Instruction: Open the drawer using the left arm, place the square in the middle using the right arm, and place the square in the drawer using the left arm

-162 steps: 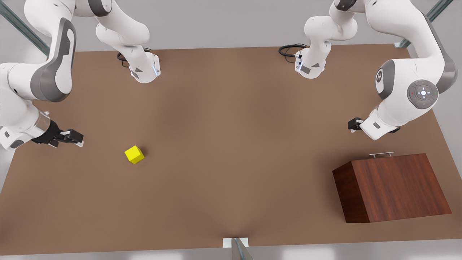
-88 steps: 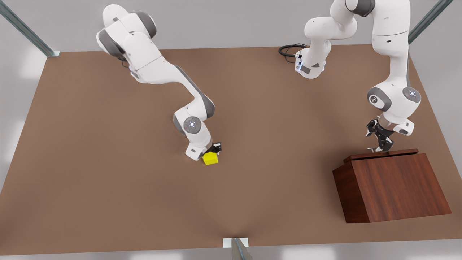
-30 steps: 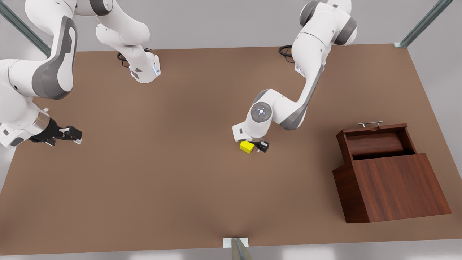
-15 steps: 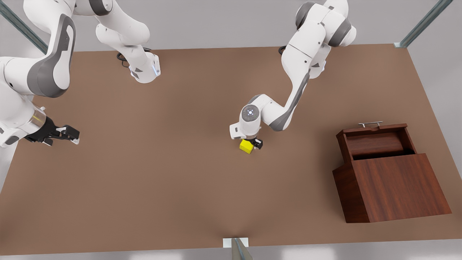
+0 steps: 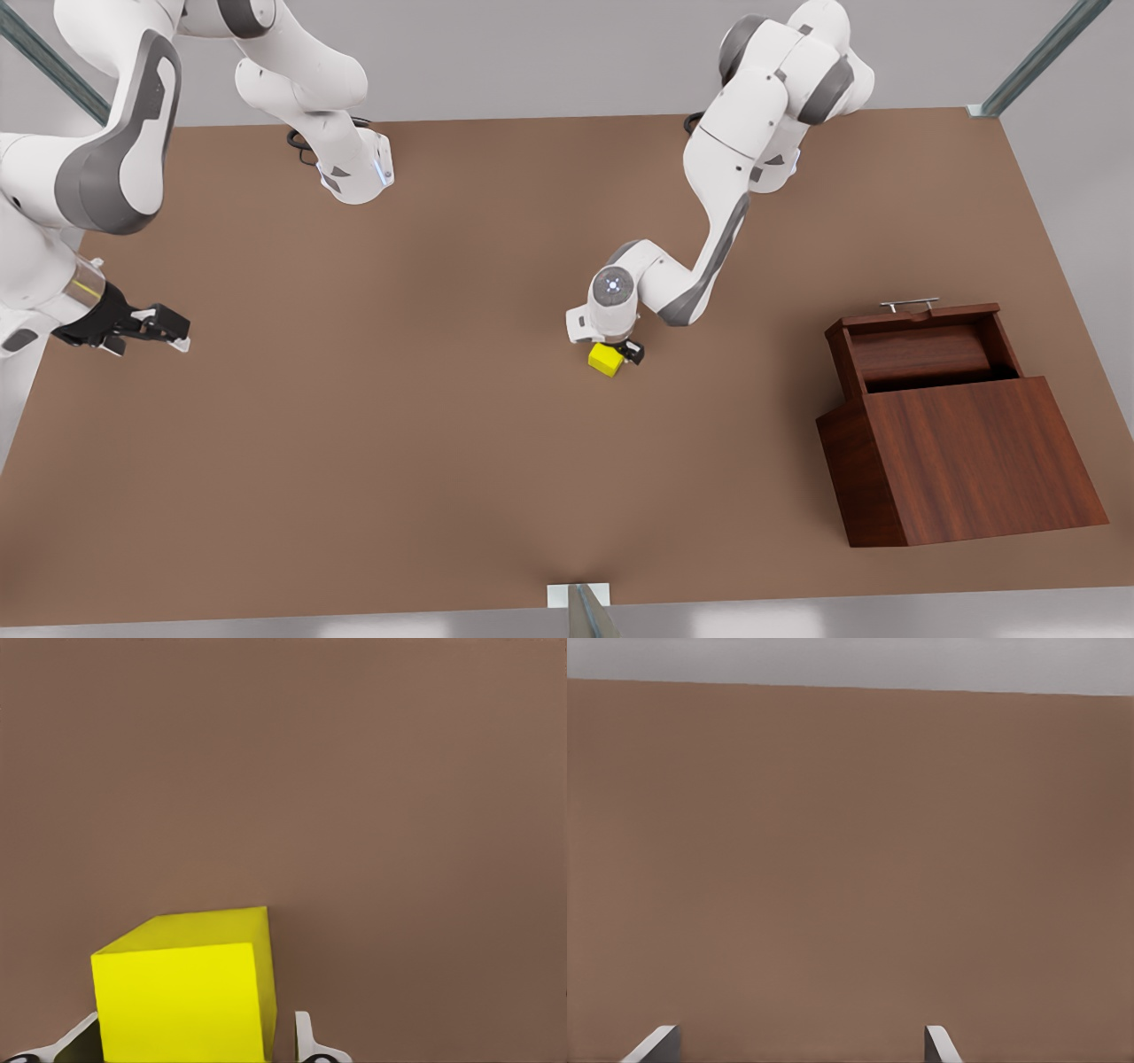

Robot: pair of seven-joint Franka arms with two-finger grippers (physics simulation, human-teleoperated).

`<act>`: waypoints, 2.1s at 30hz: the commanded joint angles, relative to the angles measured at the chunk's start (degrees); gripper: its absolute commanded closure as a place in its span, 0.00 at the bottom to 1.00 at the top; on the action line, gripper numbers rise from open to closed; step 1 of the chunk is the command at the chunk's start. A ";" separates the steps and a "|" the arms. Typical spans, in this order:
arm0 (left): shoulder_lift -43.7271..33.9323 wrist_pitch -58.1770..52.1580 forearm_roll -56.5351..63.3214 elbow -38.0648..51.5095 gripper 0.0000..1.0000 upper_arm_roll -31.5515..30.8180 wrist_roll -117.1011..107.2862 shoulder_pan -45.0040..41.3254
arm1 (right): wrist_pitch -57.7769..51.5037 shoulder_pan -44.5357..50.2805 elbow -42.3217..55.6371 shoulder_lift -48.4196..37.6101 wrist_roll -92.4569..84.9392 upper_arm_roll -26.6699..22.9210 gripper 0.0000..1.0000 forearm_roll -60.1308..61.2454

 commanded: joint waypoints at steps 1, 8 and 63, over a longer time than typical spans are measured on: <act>0.03 0.06 0.02 0.00 0.00 0.00 0.00 0.00 | -0.04 0.05 0.11 0.00 -0.09 0.00 0.00 0.00; 1.00 0.58 0.02 0.08 0.25 0.00 0.00 0.00 | 0.05 -0.13 0.11 0.36 0.09 0.00 0.00 0.00; -17.63 -29.56 -12.55 10.54 0.00 40.43 24.10 6.06 | 0.66 -0.04 0.19 0.88 0.26 -0.44 0.00 1.32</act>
